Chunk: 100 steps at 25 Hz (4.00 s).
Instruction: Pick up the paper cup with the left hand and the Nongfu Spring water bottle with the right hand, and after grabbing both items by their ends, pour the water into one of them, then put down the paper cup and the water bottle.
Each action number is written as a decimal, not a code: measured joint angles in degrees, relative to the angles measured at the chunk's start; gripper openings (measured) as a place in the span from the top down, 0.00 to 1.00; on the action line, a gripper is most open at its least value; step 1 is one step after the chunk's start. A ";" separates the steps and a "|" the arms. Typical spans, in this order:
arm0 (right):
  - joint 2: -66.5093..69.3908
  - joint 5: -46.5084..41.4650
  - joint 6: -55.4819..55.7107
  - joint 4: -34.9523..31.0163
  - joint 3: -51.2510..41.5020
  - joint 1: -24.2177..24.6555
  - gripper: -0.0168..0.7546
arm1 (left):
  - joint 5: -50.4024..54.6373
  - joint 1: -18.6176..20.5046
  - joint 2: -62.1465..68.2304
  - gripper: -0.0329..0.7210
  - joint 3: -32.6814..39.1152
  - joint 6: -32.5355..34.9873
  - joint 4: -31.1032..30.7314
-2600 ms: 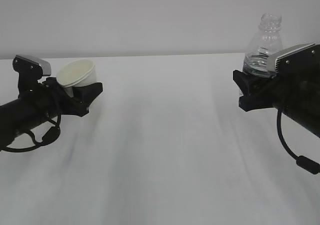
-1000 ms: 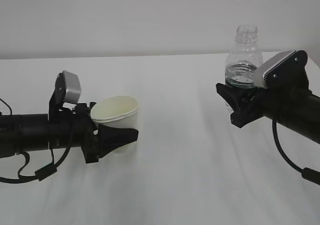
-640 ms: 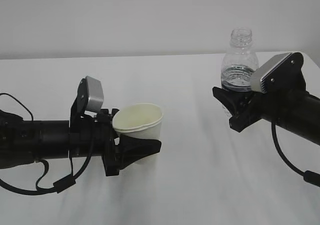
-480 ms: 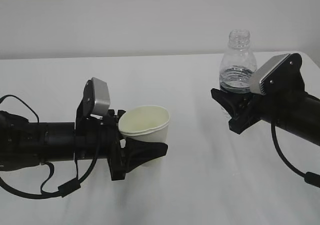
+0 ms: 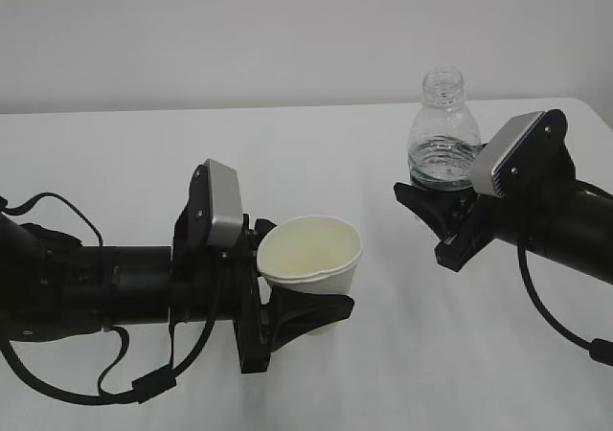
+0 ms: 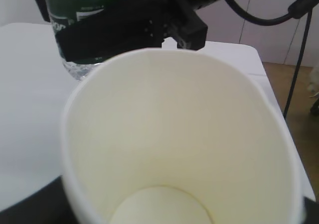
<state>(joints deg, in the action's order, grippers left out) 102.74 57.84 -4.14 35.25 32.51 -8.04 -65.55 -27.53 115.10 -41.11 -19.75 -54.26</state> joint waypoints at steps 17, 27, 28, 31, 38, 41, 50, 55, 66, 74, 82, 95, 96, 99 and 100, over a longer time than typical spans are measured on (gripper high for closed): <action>0.00 2.55 0.00 6.12 0.00 0.00 0.37 | 0.00 -4.62 0.00 0.34 0.00 2.07 1.74; 0.00 4.33 0.00 7.59 0.00 0.00 0.38 | 0.00 -5.49 0.00 0.34 0.00 2.16 1.63; 0.00 4.45 0.00 7.71 0.00 -0.03 0.38 | 0.00 -5.76 0.00 0.34 0.00 2.16 1.53; 0.00 4.45 0.00 7.81 0.00 -0.03 0.37 | 0.00 -6.50 0.00 0.34 0.00 2.16 1.41; 0.00 4.45 0.00 8.02 0.95 -0.03 0.37 | 0.00 -6.96 0.00 0.34 0.00 2.28 1.32; 0.00 4.45 0.00 8.02 1.78 -0.03 0.38 | 0.00 -6.96 0.00 0.34 0.00 2.28 1.32; 0.96 3.98 0.00 10.07 3.88 -0.03 0.38 | 0.00 -6.96 0.00 0.34 0.00 2.28 1.32; 1.88 3.75 0.00 11.03 4.38 -0.03 0.37 | 0.00 -7.67 0.00 0.34 0.00 2.28 1.32; 2.00 3.86 -7.45 11.65 4.86 -0.03 0.38 | 0.00 -7.83 0.00 0.34 0.00 2.28 1.32; 2.00 4.07 -15.37 11.65 4.86 -0.03 0.38 | 0.00 -7.83 0.00 0.34 0.00 2.41 1.10; 2.00 4.96 -21.67 11.44 4.86 -0.03 0.38 | 0.00 -7.83 0.00 0.34 0.00 3.77 2.23; 2.00 5.84 -31.53 8.88 4.86 -0.03 0.38 | 0.00 -7.83 0.00 0.34 0.00 4.83 4.96; 2.00 5.84 -32.46 8.53 4.86 -0.03 0.38 | 0.00 -7.83 0.00 0.34 0.00 4.83 5.26; 2.00 5.84 -35.37 7.33 4.86 -0.03 0.38 | 0.00 -7.83 0.00 0.34 0.00 4.83 6.01; 2.00 5.84 -36.30 7.06 4.86 -0.03 0.38 | 0.00 -7.83 0.00 0.34 0.00 4.83 6.21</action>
<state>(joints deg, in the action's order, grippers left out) 104.75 63.68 -40.44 42.31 37.38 -8.07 -65.55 -35.36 115.10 -41.11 -14.92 -48.05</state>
